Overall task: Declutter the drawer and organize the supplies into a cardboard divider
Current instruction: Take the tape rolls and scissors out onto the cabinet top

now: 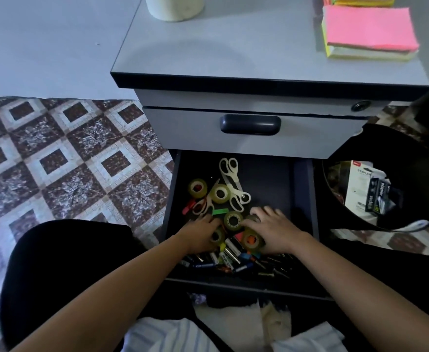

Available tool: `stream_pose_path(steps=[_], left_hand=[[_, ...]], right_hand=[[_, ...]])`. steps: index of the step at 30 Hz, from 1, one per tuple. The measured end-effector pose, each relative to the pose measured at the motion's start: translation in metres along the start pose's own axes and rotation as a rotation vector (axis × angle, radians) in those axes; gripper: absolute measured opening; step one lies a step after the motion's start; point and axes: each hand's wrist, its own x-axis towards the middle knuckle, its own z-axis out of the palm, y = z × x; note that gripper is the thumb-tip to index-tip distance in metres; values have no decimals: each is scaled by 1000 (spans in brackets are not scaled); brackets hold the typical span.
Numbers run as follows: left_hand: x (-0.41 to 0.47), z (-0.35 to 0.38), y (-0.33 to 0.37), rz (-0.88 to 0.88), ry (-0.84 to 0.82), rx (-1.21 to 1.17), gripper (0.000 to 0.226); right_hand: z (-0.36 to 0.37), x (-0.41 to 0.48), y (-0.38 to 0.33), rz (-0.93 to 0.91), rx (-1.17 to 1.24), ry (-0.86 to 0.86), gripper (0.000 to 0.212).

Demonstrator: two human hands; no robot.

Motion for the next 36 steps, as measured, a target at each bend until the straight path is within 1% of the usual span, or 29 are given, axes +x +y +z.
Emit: stream_pose_path(steps=[3,6,8,11,13,16,18,20,23,24,26,29,32,36], left_hand=[[0,-1,0,-7,15,-100,67],[-5,-11,0,-24,71,-206,64],[-13,-24,3,-5,127,-248,65],[-33,-54,8,38,232,-312,65],[-48,-78,10,70,310,-357,67],[-73,-117,11,110,484,-403,64],[-90,-142,11,141,639,-416,60],[-107,-166,9,172,792,-437,58],[-126,-204,3,198,967,-458,63],[-130,-216,0,200,1022,-446,65],[-130,-242,-9,164,1108,-419,63],[-122,-276,-21,31,1141,-387,60],[-107,-300,-36,-55,1069,-352,62],[-91,-316,-52,-105,964,-339,64]], right_hand=[[14,-3,-2,-70,-121,51,72],[20,-4,-2,-63,-115,96,61],[18,-4,-2,-19,-38,121,57],[-2,-9,-5,70,240,203,57],[-27,-16,-10,88,454,295,60],[-82,-36,-22,48,613,462,70],[-123,-51,-30,28,636,561,72],[-162,-63,-37,-3,640,684,68],[-215,-67,-43,-37,650,889,64],[-232,-64,-45,-33,649,933,64],[-264,-54,-48,-11,642,971,63],[-299,-24,-47,46,607,934,60],[-315,15,-43,108,544,885,56],[-323,48,-41,211,445,843,64]])
